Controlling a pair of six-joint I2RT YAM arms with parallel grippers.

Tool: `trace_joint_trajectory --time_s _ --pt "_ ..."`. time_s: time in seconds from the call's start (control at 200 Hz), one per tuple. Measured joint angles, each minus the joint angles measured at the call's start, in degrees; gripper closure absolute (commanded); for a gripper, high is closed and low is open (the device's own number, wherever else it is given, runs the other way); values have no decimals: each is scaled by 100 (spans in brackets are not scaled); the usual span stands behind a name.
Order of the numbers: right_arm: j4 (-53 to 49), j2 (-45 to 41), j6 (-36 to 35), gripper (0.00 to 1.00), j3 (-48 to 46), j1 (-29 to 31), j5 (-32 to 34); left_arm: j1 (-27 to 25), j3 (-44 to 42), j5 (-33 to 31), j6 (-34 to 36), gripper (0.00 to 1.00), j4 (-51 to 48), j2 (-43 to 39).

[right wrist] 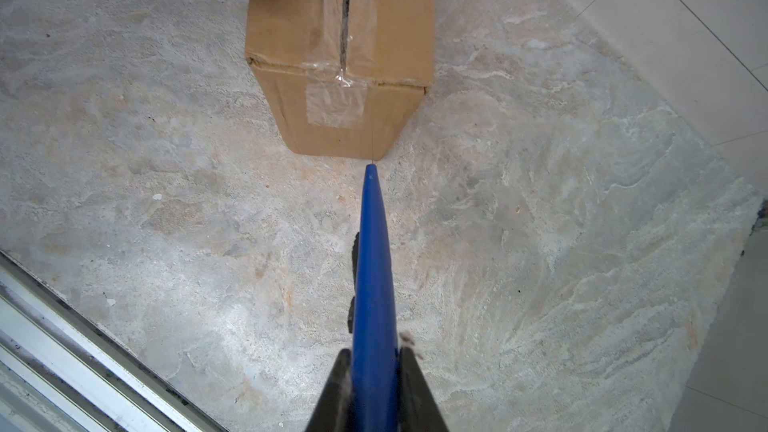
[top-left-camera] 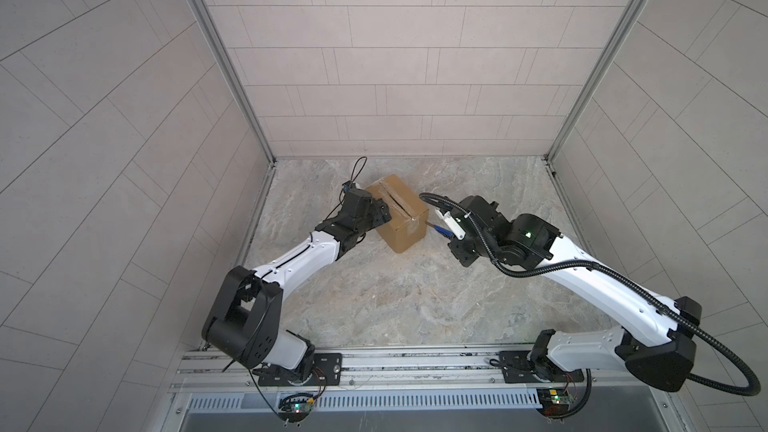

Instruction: Unpack the express box

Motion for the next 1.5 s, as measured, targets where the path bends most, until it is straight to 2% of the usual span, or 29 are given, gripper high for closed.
trace_joint_trajectory --time_s 0.17,0.34,0.601,0.791,0.956,1.146,1.307,1.502 --pt "42 -229 223 100 -262 -197 363 20 15 140 98 7 -87 -120" --pt "492 -39 374 100 -625 -315 522 24 57 330 251 5 -118 -426" --pt "1327 433 551 100 -800 -492 450 24 52 461 546 4 -162 -986" --pt "1569 22 800 100 -1088 -538 341 24 -179 533 787 4 -105 -1204" --pt "1915 -962 1281 100 -1902 -802 -273 24 -369 654 966 3 -57 -1220" --pt "2667 -1902 2033 100 -2900 -1220 -1338 24 -518 767 1093 3 186 -1226" --pt "3392 -2000 2538 100 -3383 -1287 -2100 24 -656 887 1106 2 439 -1228" --pt "4037 -1950 2916 100 -3536 -1287 -2638 24 -763 1016 1097 3 649 -1228"
